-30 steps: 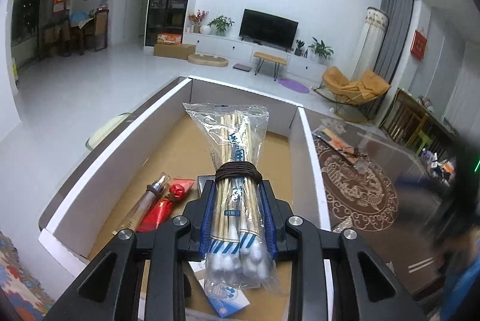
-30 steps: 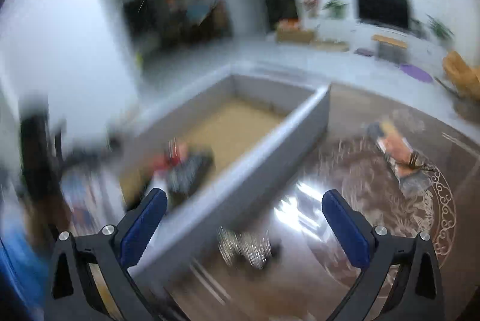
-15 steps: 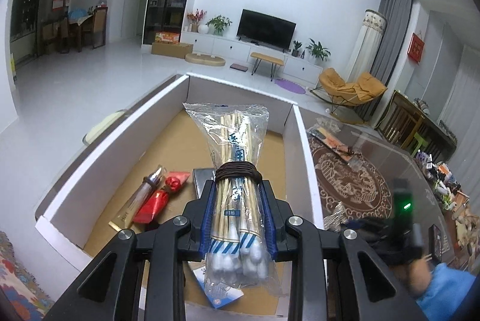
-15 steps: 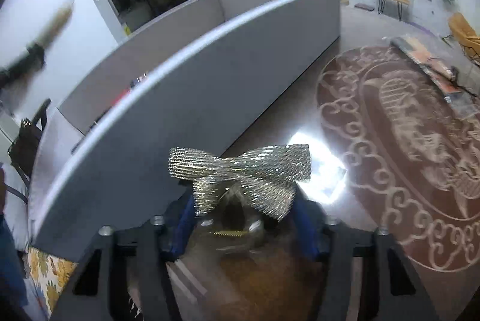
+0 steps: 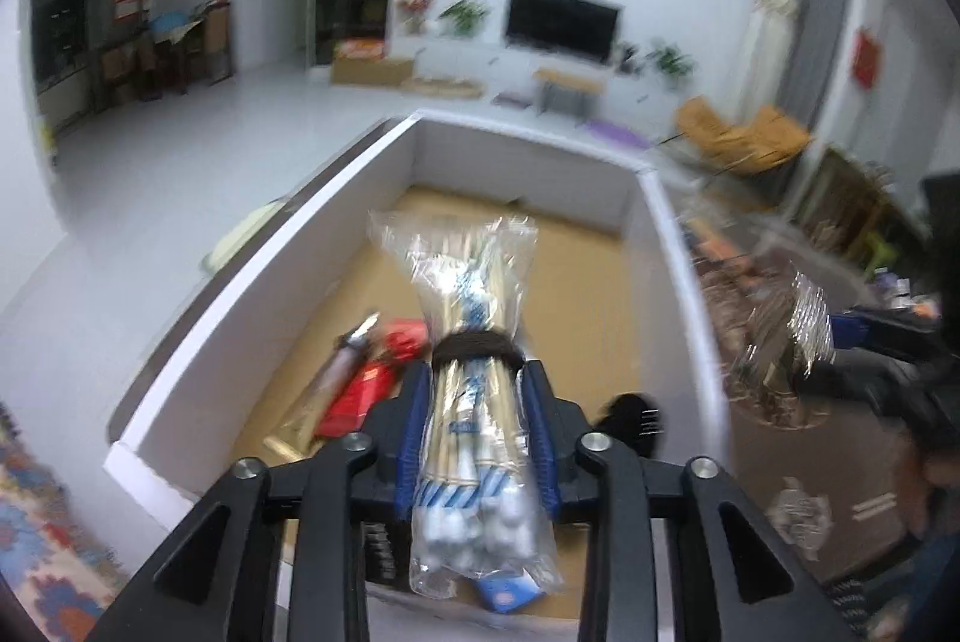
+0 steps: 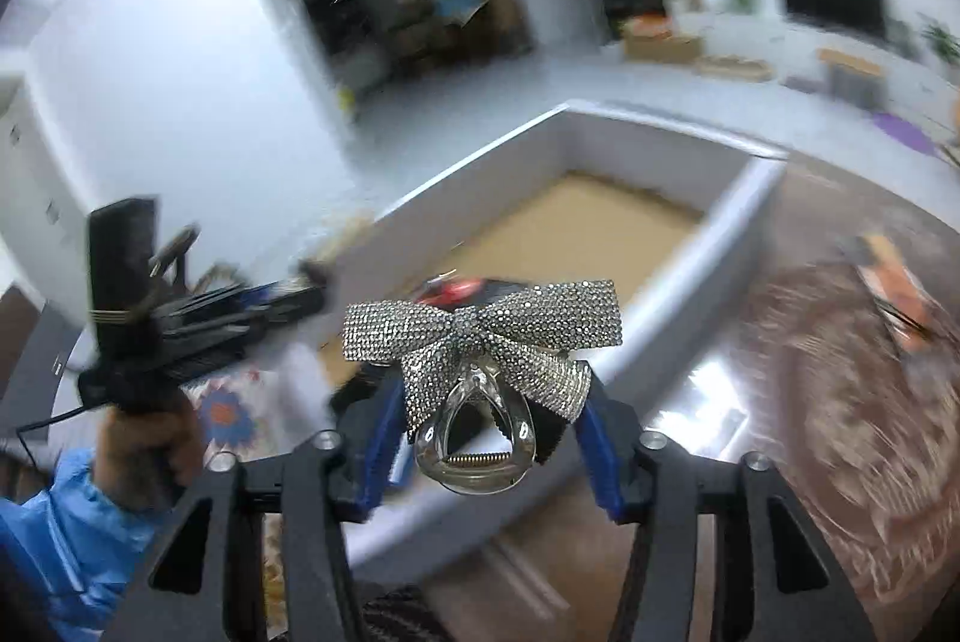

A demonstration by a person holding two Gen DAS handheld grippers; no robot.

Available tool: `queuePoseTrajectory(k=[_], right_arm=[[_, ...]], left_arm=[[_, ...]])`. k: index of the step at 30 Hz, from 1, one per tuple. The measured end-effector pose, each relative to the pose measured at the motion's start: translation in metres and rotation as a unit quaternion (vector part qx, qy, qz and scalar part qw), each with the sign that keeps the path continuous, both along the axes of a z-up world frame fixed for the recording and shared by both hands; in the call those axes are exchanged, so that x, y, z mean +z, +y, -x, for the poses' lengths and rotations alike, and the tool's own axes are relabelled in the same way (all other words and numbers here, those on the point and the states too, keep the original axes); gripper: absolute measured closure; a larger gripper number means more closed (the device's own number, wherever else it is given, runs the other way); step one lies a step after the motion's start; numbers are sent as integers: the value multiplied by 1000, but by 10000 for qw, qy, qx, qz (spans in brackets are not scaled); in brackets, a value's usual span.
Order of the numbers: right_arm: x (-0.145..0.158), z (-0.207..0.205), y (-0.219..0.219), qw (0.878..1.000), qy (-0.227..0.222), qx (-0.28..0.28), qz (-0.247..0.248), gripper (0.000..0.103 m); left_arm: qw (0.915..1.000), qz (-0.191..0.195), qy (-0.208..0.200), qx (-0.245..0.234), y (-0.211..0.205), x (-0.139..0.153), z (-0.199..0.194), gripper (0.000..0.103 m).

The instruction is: Organize objects

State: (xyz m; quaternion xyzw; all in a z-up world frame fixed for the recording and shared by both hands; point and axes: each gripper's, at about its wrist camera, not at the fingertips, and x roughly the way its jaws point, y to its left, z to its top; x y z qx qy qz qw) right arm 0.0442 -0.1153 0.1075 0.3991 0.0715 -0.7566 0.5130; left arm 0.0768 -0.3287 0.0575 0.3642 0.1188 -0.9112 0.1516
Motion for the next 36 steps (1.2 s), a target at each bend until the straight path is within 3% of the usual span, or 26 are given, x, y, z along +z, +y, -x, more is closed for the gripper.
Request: queuePoseTrajectory(k=[1,2,3,6,10,13,18,24,28,31,34,36], right_arm=[[-3,-4,-24,9995,38,158,-283,18],[-5,-9,-36,9988,156,206,-423,14],[-6,-15,-48,9976,334,253,-544,14],[-3,-22,-45,9985,374,247,-300,14],[-4,-14,-6,9964,758,-341,-182,0],[-27,9,34,9893,904,-1008,-546,0],[-81,41,109,9719,565,-1922,-1235,0],[-110,54,168,9561,410,-2481,-1507,0],[-114,51,192,9500,437,-2634,-1618,0],[-123,55,203,9457,500,-2713,-1717,0],[-132,59,216,9401,528,-2784,-1893,0],[-136,61,221,9372,524,-2824,-1979,0]], left_arm=[[9998,57,-77,153,-5,-4,3,39],[9995,114,-81,273,-9,-5,2,22],[9992,161,-51,374,-10,-4,0,20],[9983,223,48,534,-12,-1,-7,18],[9976,477,-16,498,3,0,1,16],[9975,609,-55,349,21,1,12,16],[9976,695,-46,29,51,4,32,16],[9944,1024,-31,-250,87,15,45,15],[9930,1127,3,-356,107,24,53,15],[9930,1044,71,-542,125,34,57,15],[9918,726,295,-1013,155,45,55,15],[9871,518,389,-1466,184,48,56,3]])
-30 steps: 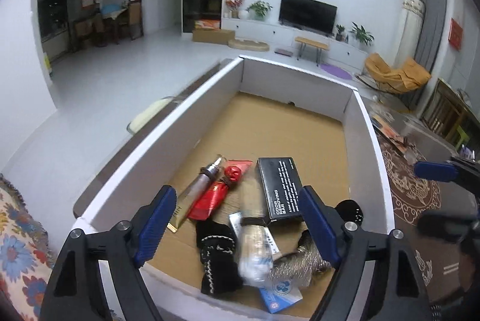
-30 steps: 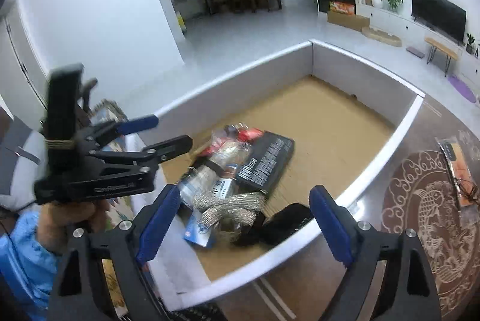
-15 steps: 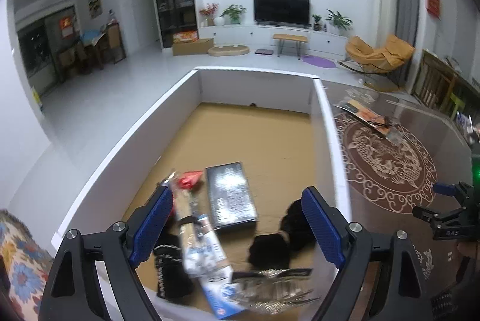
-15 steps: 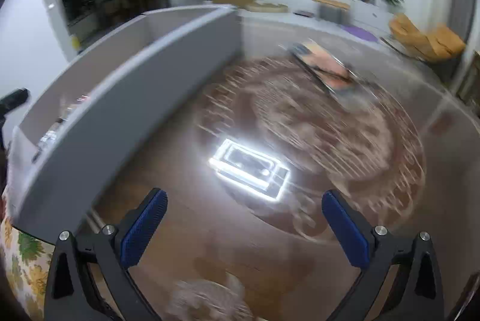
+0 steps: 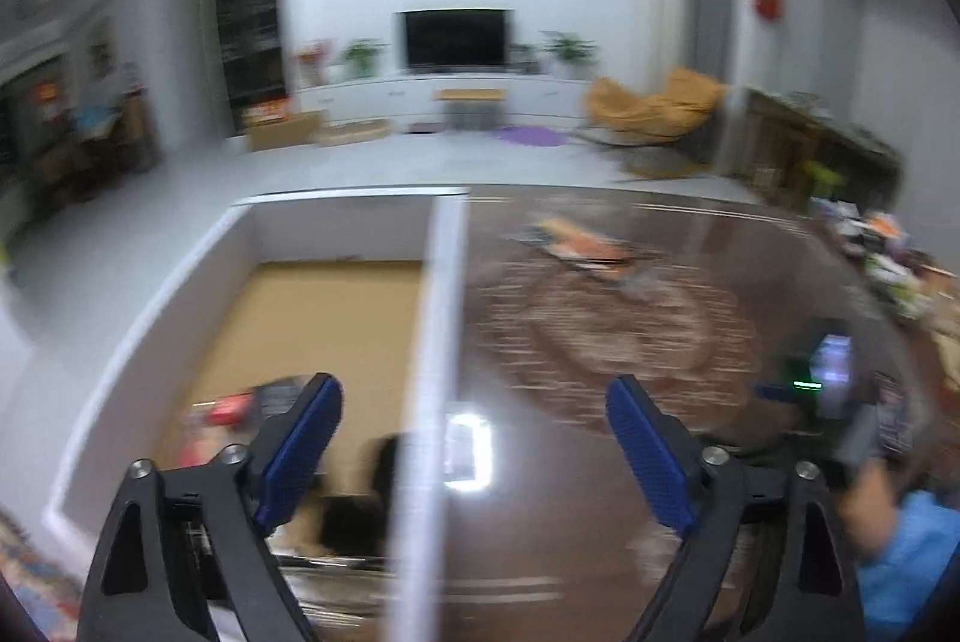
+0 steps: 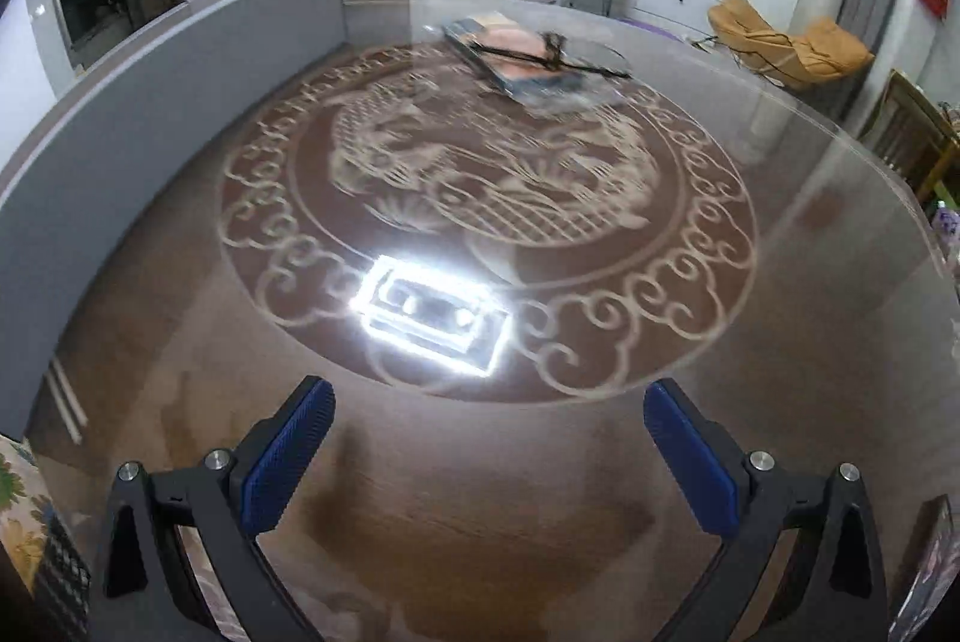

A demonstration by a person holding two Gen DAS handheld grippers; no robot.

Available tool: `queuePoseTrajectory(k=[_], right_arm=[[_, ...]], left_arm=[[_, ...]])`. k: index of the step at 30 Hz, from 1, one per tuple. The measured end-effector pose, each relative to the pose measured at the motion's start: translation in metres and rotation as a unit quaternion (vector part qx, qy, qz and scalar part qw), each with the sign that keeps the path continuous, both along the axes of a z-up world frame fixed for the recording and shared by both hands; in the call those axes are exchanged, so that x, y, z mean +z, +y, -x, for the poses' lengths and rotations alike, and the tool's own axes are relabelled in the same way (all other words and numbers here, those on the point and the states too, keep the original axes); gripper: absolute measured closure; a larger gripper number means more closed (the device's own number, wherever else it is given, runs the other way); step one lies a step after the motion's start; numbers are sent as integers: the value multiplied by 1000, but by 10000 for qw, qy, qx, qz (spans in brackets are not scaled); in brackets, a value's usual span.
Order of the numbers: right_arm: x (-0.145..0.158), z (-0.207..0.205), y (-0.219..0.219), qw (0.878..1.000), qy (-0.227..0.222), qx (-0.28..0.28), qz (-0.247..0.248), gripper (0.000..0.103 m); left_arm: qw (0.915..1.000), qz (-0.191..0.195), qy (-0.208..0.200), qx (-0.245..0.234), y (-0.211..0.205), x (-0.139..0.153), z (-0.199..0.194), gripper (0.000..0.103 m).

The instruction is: Organize objects

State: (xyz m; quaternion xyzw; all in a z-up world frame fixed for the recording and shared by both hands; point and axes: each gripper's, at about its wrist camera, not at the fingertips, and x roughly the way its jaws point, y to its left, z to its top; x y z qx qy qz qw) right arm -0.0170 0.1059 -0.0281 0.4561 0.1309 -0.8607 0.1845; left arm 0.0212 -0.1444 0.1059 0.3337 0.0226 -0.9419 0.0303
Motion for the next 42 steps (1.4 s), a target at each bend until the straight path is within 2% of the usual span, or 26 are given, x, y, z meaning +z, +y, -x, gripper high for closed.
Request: queuePoseTrajectory(k=[3,6,9,15,20,25,28,32,34,36,38,39,41,42], right_arm=[[-6,5,11,9998,-25,-109,-161,0],[-10,11,24,9997,-120,-202,-29,0],[-12,14,35,9992,-147,-327,162,0],[-13,7,42,9987,86,-438,259,0],[-13,7,42,9987,87,-437,261,0],[-13,7,42,9987,83,-437,266,0],[-13,9,43,9988,75,-399,281,0],[-9,29,39,9986,-21,101,509,0],[4,51,38,9975,153,372,585,0],[19,79,31,9952,440,717,504,1],[37,116,20,9904,709,1169,218,9],[43,138,10,9876,701,1408,20,11],[48,175,-13,9832,453,1735,-329,26],[49,189,-27,9801,377,1886,-487,27]], left_arm=[[9965,-335,-109,-758,48,-12,8,0],[9914,-503,-497,-1102,79,-46,27,0],[9900,-541,-917,-923,85,-89,52,0],[9902,-542,-1228,-386,68,-146,93,0],[9920,-499,-1149,-176,61,-162,130,0],[9913,-162,-1293,-182,58,-176,167,0],[9894,-204,-1422,-227,53,-183,175,0],[9892,-253,-1412,-306,53,-187,175,0],[9897,34,-1384,-373,60,-190,175,0],[9896,115,-1349,-493,67,-191,175,0],[9895,75,-1349,-508,66,-191,176,0],[9895,74,-1350,-509,65,-191,176,0],[9895,71,-1348,-508,65,-191,175,0],[9896,71,-1346,-508,65,-191,175,0]])
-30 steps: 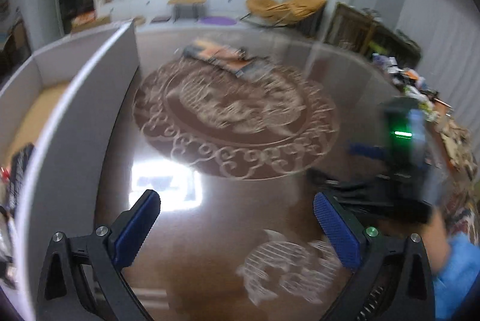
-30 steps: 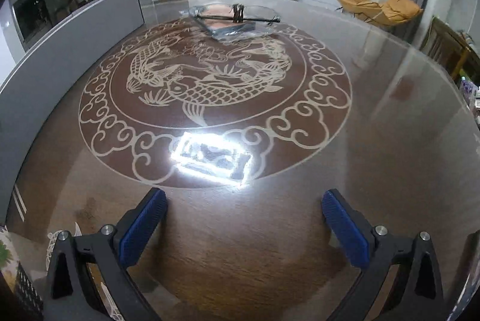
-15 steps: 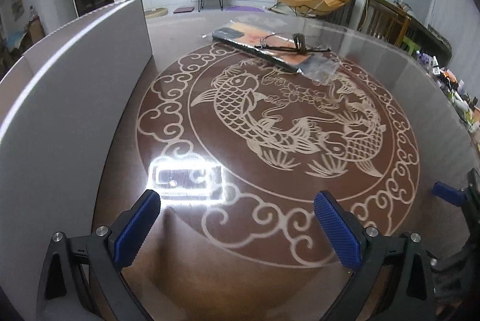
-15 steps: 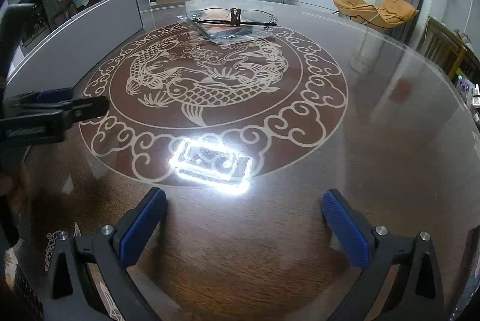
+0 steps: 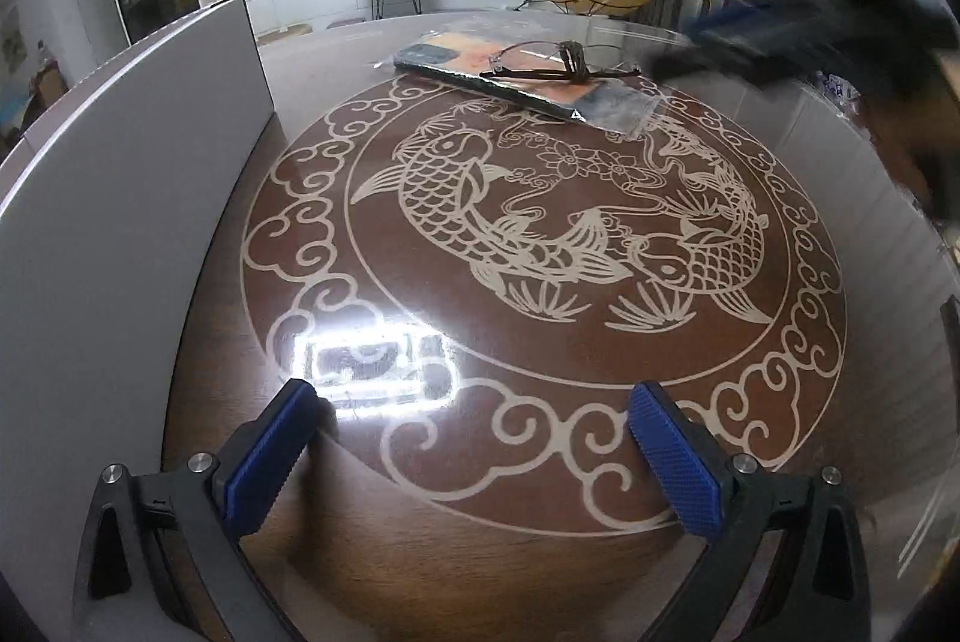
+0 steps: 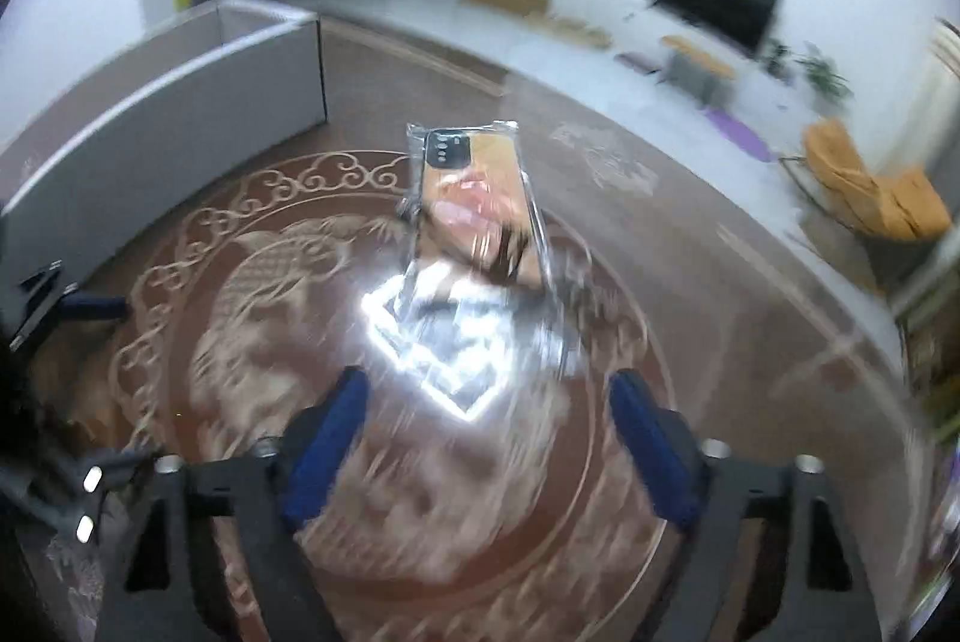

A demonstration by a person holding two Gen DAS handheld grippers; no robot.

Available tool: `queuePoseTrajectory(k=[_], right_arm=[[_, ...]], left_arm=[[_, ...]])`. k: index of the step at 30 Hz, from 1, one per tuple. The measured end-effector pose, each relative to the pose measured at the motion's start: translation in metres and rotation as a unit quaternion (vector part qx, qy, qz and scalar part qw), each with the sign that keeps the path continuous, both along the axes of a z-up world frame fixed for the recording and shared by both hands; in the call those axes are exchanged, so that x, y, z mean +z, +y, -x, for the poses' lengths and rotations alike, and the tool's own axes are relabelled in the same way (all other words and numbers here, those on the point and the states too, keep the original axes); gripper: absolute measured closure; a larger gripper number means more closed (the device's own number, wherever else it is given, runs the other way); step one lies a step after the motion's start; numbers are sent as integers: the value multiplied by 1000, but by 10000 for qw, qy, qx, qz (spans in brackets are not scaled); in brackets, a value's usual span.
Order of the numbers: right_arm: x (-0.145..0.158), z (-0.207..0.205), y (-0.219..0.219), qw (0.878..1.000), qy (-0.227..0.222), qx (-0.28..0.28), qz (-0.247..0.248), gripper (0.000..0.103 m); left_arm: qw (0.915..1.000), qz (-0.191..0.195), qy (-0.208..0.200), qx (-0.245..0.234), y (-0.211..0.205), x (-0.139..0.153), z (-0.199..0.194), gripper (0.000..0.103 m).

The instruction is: Organize objects

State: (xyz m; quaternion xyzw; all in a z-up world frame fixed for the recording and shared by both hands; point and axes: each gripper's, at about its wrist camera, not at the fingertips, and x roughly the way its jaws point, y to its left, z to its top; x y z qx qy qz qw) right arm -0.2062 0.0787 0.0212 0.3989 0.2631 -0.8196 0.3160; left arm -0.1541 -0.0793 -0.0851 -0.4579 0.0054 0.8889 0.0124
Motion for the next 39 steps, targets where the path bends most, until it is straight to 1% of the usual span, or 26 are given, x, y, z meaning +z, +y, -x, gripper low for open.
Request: queuePoseTrajectory(k=[2,4,5,7,8,9,10,11,13,14,16,17,18,20,22,25,27,28,29,31,32,33,36,39], right_arm=[[-2,20,-28,9987,19,375,-333,27],[-8,33,-51,9954,128,699,-648,27],[-17,41,-65,9926,48,888,-822,28],[-32,53,-76,9887,-74,957,-1154,28],[-41,61,-78,9875,-323,954,-1214,31],[-41,66,-76,9890,-540,932,-1010,38],[-39,71,-71,9903,-765,820,-816,59],[-38,76,-65,9912,-967,607,-664,79],[-36,78,-47,9916,-1232,244,-299,81],[-36,77,-43,9920,-1230,116,-270,81],[-39,72,-25,9911,-1238,-459,-157,81],[-39,67,-7,9875,-1256,-953,-36,83],[-39,62,7,9836,-1236,-1316,-31,83],[-43,42,40,9714,-1101,-2094,-179,83],[-44,20,68,9626,-933,-2539,-126,83],[-44,-4,97,9510,-699,-3011,-67,83],[-42,-17,108,9490,-530,-3103,193,79],[-41,-22,111,9497,-421,-3089,302,61],[-40,-30,112,9511,-274,-3057,355,32],[-38,-43,113,9540,-13,-2969,415,7],[-38,-48,111,9553,175,-2923,392,7],[-40,-51,110,9559,248,-2901,373,7],[-49,-41,119,9547,154,-2948,367,7],[-58,-35,128,9520,79,-3015,523,7]], left_arm=[[10000,0,1,0,0,0,0,0],[10000,-1,0,0,0,0,0,0],[10000,-1,0,0,0,0,0,0],[10000,-1,0,0,0,0,0,0],[10000,-2,2,1,0,0,0,0],[10000,-1,0,1,0,0,0,0],[10000,-1,0,0,0,0,0,0],[10000,-1,1,0,0,0,0,0],[10000,-1,0,0,0,0,0,0],[10000,-2,0,0,0,0,0,0],[10000,-2,1,0,0,0,0,0],[10000,-2,0,0,0,0,0,0],[10000,-2,1,0,0,0,0,0],[10000,-2,1,0,-1,0,0,0],[10000,-2,1,0,0,0,0,0],[10000,-2,1,0,0,0,0,0],[10000,-2,1,0,0,0,0,0],[10000,-2,1,0,0,0,0,0],[10000,-2,1,0,-1,0,0,0],[10000,-3,1,0,0,0,0,0],[10000,-3,1,-1,-1,0,0,0],[10000,-3,2,-1,0,0,0,0],[10000,-2,2,-1,0,0,0,0],[10000,-2,2,-1,0,0,0,0]])
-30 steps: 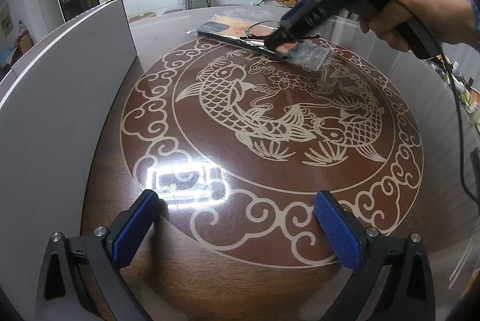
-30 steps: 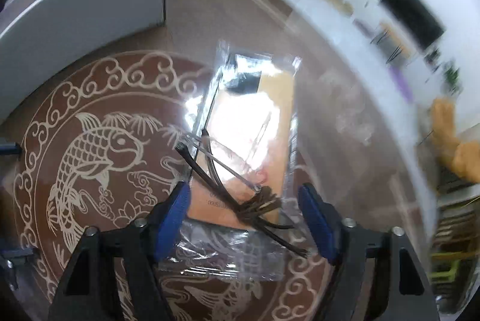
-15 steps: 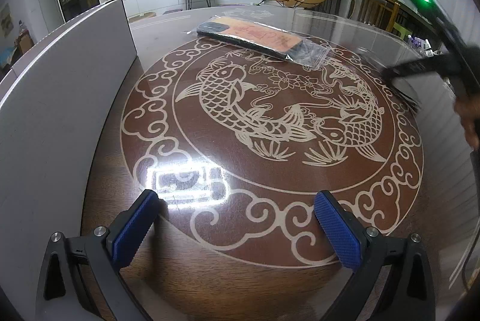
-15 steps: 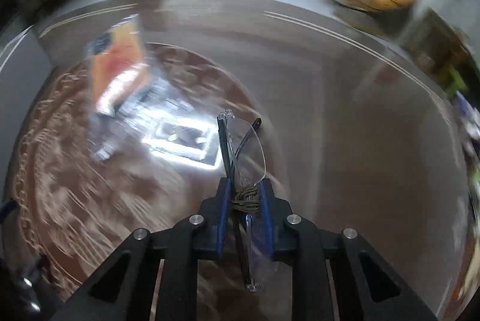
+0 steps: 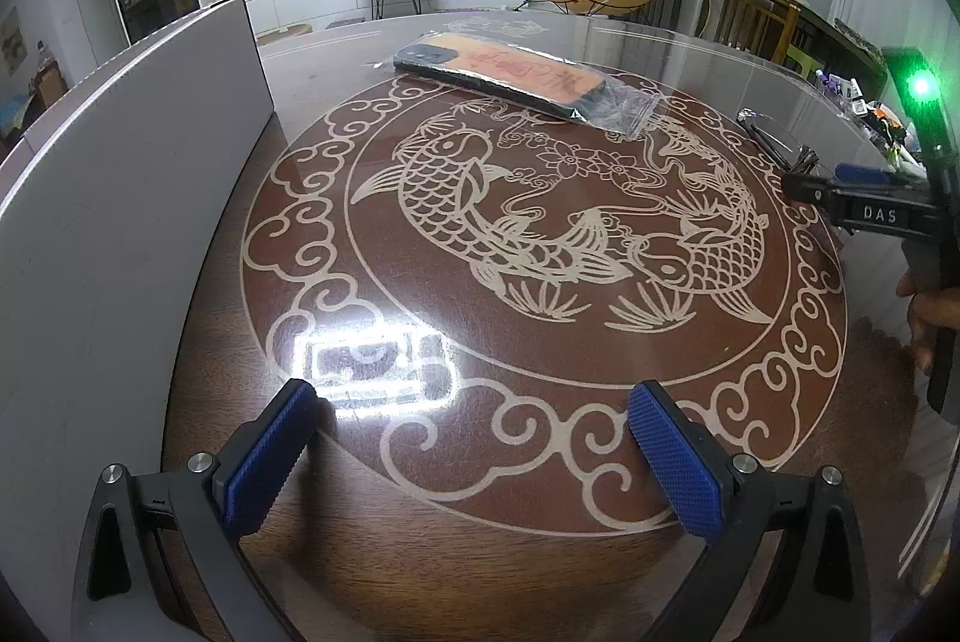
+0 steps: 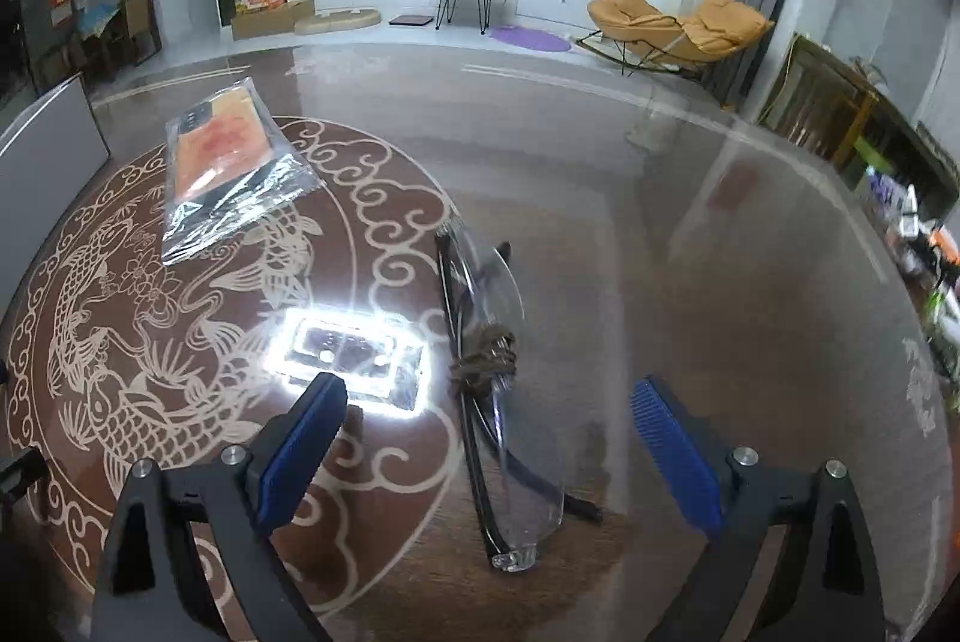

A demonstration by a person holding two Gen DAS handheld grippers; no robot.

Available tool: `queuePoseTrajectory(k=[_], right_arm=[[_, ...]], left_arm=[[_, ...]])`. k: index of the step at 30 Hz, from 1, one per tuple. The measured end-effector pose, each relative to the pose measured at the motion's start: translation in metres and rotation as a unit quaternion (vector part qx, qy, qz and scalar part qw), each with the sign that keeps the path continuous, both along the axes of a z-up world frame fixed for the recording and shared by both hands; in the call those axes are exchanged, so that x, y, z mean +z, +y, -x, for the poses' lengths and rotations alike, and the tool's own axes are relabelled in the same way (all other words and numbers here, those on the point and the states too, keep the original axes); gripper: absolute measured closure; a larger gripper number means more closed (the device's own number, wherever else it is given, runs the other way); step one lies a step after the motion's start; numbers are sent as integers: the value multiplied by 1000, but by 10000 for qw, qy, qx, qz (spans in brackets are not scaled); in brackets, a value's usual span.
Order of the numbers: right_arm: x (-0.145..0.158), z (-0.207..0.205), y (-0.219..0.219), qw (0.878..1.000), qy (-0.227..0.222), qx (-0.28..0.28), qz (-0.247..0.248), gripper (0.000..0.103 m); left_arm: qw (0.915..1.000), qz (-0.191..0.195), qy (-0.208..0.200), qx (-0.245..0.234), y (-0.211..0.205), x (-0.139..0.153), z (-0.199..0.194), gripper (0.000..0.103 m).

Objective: Organize objects
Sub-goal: 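Grasp the eyeglasses by the bridge with the right gripper, then grasp the orange-cased phone with the left gripper while the right gripper holds the eyeglasses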

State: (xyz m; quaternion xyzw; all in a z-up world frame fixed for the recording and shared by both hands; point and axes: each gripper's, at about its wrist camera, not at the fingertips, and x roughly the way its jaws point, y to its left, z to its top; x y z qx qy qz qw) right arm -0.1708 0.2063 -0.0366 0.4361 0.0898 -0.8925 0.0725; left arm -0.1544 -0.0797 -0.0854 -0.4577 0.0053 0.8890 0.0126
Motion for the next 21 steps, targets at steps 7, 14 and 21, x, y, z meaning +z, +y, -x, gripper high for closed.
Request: queuePoseTrajectory(k=[7,14,21], right_arm=[[-10,3,12,9990,-237,-94,366,0],[-10,3,10,9991,-230,-89,359,0],[-11,3,10,9990,-231,-88,360,0]], left_arm=[[10000,-2,-59,46,1,0,6,0],[9887,-1432,-373,259,9,42,123,0],[9852,-1090,-433,1249,27,48,255,0]])
